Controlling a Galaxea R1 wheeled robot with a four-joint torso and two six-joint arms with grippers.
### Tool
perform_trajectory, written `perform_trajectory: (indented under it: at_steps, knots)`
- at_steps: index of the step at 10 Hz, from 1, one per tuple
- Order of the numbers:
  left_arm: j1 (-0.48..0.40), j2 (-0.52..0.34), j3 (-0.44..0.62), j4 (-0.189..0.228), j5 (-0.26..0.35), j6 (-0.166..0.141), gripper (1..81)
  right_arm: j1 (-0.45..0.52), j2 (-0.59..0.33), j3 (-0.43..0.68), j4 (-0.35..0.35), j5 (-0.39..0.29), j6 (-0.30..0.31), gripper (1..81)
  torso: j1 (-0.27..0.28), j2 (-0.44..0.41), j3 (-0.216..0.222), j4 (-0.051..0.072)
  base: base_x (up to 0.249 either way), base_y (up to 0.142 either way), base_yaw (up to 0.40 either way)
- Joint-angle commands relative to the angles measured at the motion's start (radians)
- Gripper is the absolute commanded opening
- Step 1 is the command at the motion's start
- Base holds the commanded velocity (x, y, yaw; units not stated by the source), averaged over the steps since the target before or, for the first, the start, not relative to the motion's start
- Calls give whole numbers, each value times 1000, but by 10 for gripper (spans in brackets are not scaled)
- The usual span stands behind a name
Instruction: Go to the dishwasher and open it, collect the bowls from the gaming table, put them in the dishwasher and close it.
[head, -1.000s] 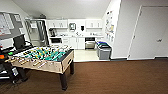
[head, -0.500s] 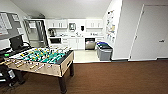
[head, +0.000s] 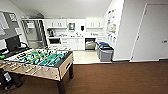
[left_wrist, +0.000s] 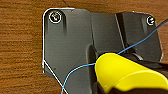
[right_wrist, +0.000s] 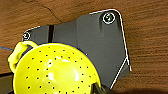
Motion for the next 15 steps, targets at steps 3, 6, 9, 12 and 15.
perform_trajectory:
  at_steps: [3, 6, 9, 12, 15]
  knots:
    - [-38, 12, 1, 12, 66, 9, 10, 46, -11, 4, -8, -49, -2, 10, 0, 0, 0, 0, 191, 0, 0]
    - [-33, 18, 4, 13, 66, 10, 10, 41, -4, 7, -10, -49, -4, 10, 0, 0, 0, 0, 191, 0, 0]
    - [-33, 26, 1, 24, 64, 9, 10, 41, -4, 4, -19, -49, -6, 10, 0, 0, 0, 0, 191, 0, 0]
    - [-33, 27, 1, 25, 64, 9, 10, 43, -8, -10, -22, -58, -6, 10, 0, 0, 0, 0, 192, 0, 0]
    - [-33, 29, 1, 27, 64, 9, 10, 40, -5, -13, -24, -58, -6, 10, 0, 0, 0, 0, 191, 0, 0]
